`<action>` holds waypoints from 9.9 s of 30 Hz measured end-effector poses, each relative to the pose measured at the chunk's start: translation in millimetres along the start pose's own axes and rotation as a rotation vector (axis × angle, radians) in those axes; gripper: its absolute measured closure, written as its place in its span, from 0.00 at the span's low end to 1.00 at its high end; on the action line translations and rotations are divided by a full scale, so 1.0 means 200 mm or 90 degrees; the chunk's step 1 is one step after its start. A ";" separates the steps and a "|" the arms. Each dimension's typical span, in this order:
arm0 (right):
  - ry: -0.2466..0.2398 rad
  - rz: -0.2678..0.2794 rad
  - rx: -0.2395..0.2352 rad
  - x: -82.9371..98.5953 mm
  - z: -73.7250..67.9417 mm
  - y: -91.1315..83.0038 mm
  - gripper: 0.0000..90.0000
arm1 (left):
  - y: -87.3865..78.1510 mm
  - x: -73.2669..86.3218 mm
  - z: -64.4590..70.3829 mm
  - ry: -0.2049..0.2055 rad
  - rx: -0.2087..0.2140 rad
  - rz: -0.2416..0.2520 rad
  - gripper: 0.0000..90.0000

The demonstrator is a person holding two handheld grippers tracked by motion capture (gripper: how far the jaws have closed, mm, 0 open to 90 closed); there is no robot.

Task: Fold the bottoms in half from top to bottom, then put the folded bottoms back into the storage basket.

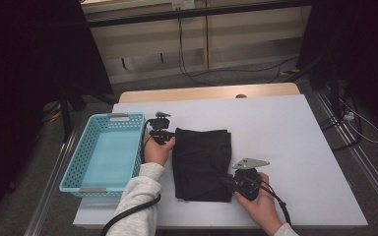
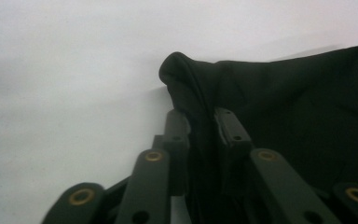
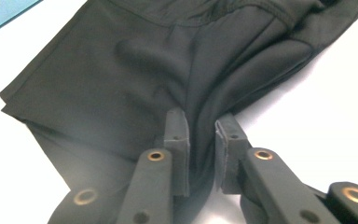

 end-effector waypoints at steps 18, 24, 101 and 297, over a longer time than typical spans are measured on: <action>0.001 -0.019 -0.001 0.11 0.07 -0.15 0.89 | 0.12 0.03 0.07 0.077 -0.027 -0.055 0.62; -0.003 -0.020 0.001 0.10 0.06 -0.15 0.89 | 0.12 0.05 0.11 0.051 0.004 -0.111 0.84; -0.105 0.167 -0.035 -0.35 -0.21 -0.20 0.90 | -0.66 -0.41 0.02 0.012 -0.140 -0.233 0.96; -0.125 0.144 -0.035 -0.33 -0.02 0.01 0.26 | -0.61 0.15 -1.14 -0.067 -0.162 -0.199 1.00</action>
Point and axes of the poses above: each handheld gripper's, and its own axes: y roughly forward along the jaws, x roughly out of its underside, z roughly to its right, the point moved 8 cm from there along y, roughly forward along the jaws, and after that the axes turned 14 degrees about -y, right-handed, at the moved point
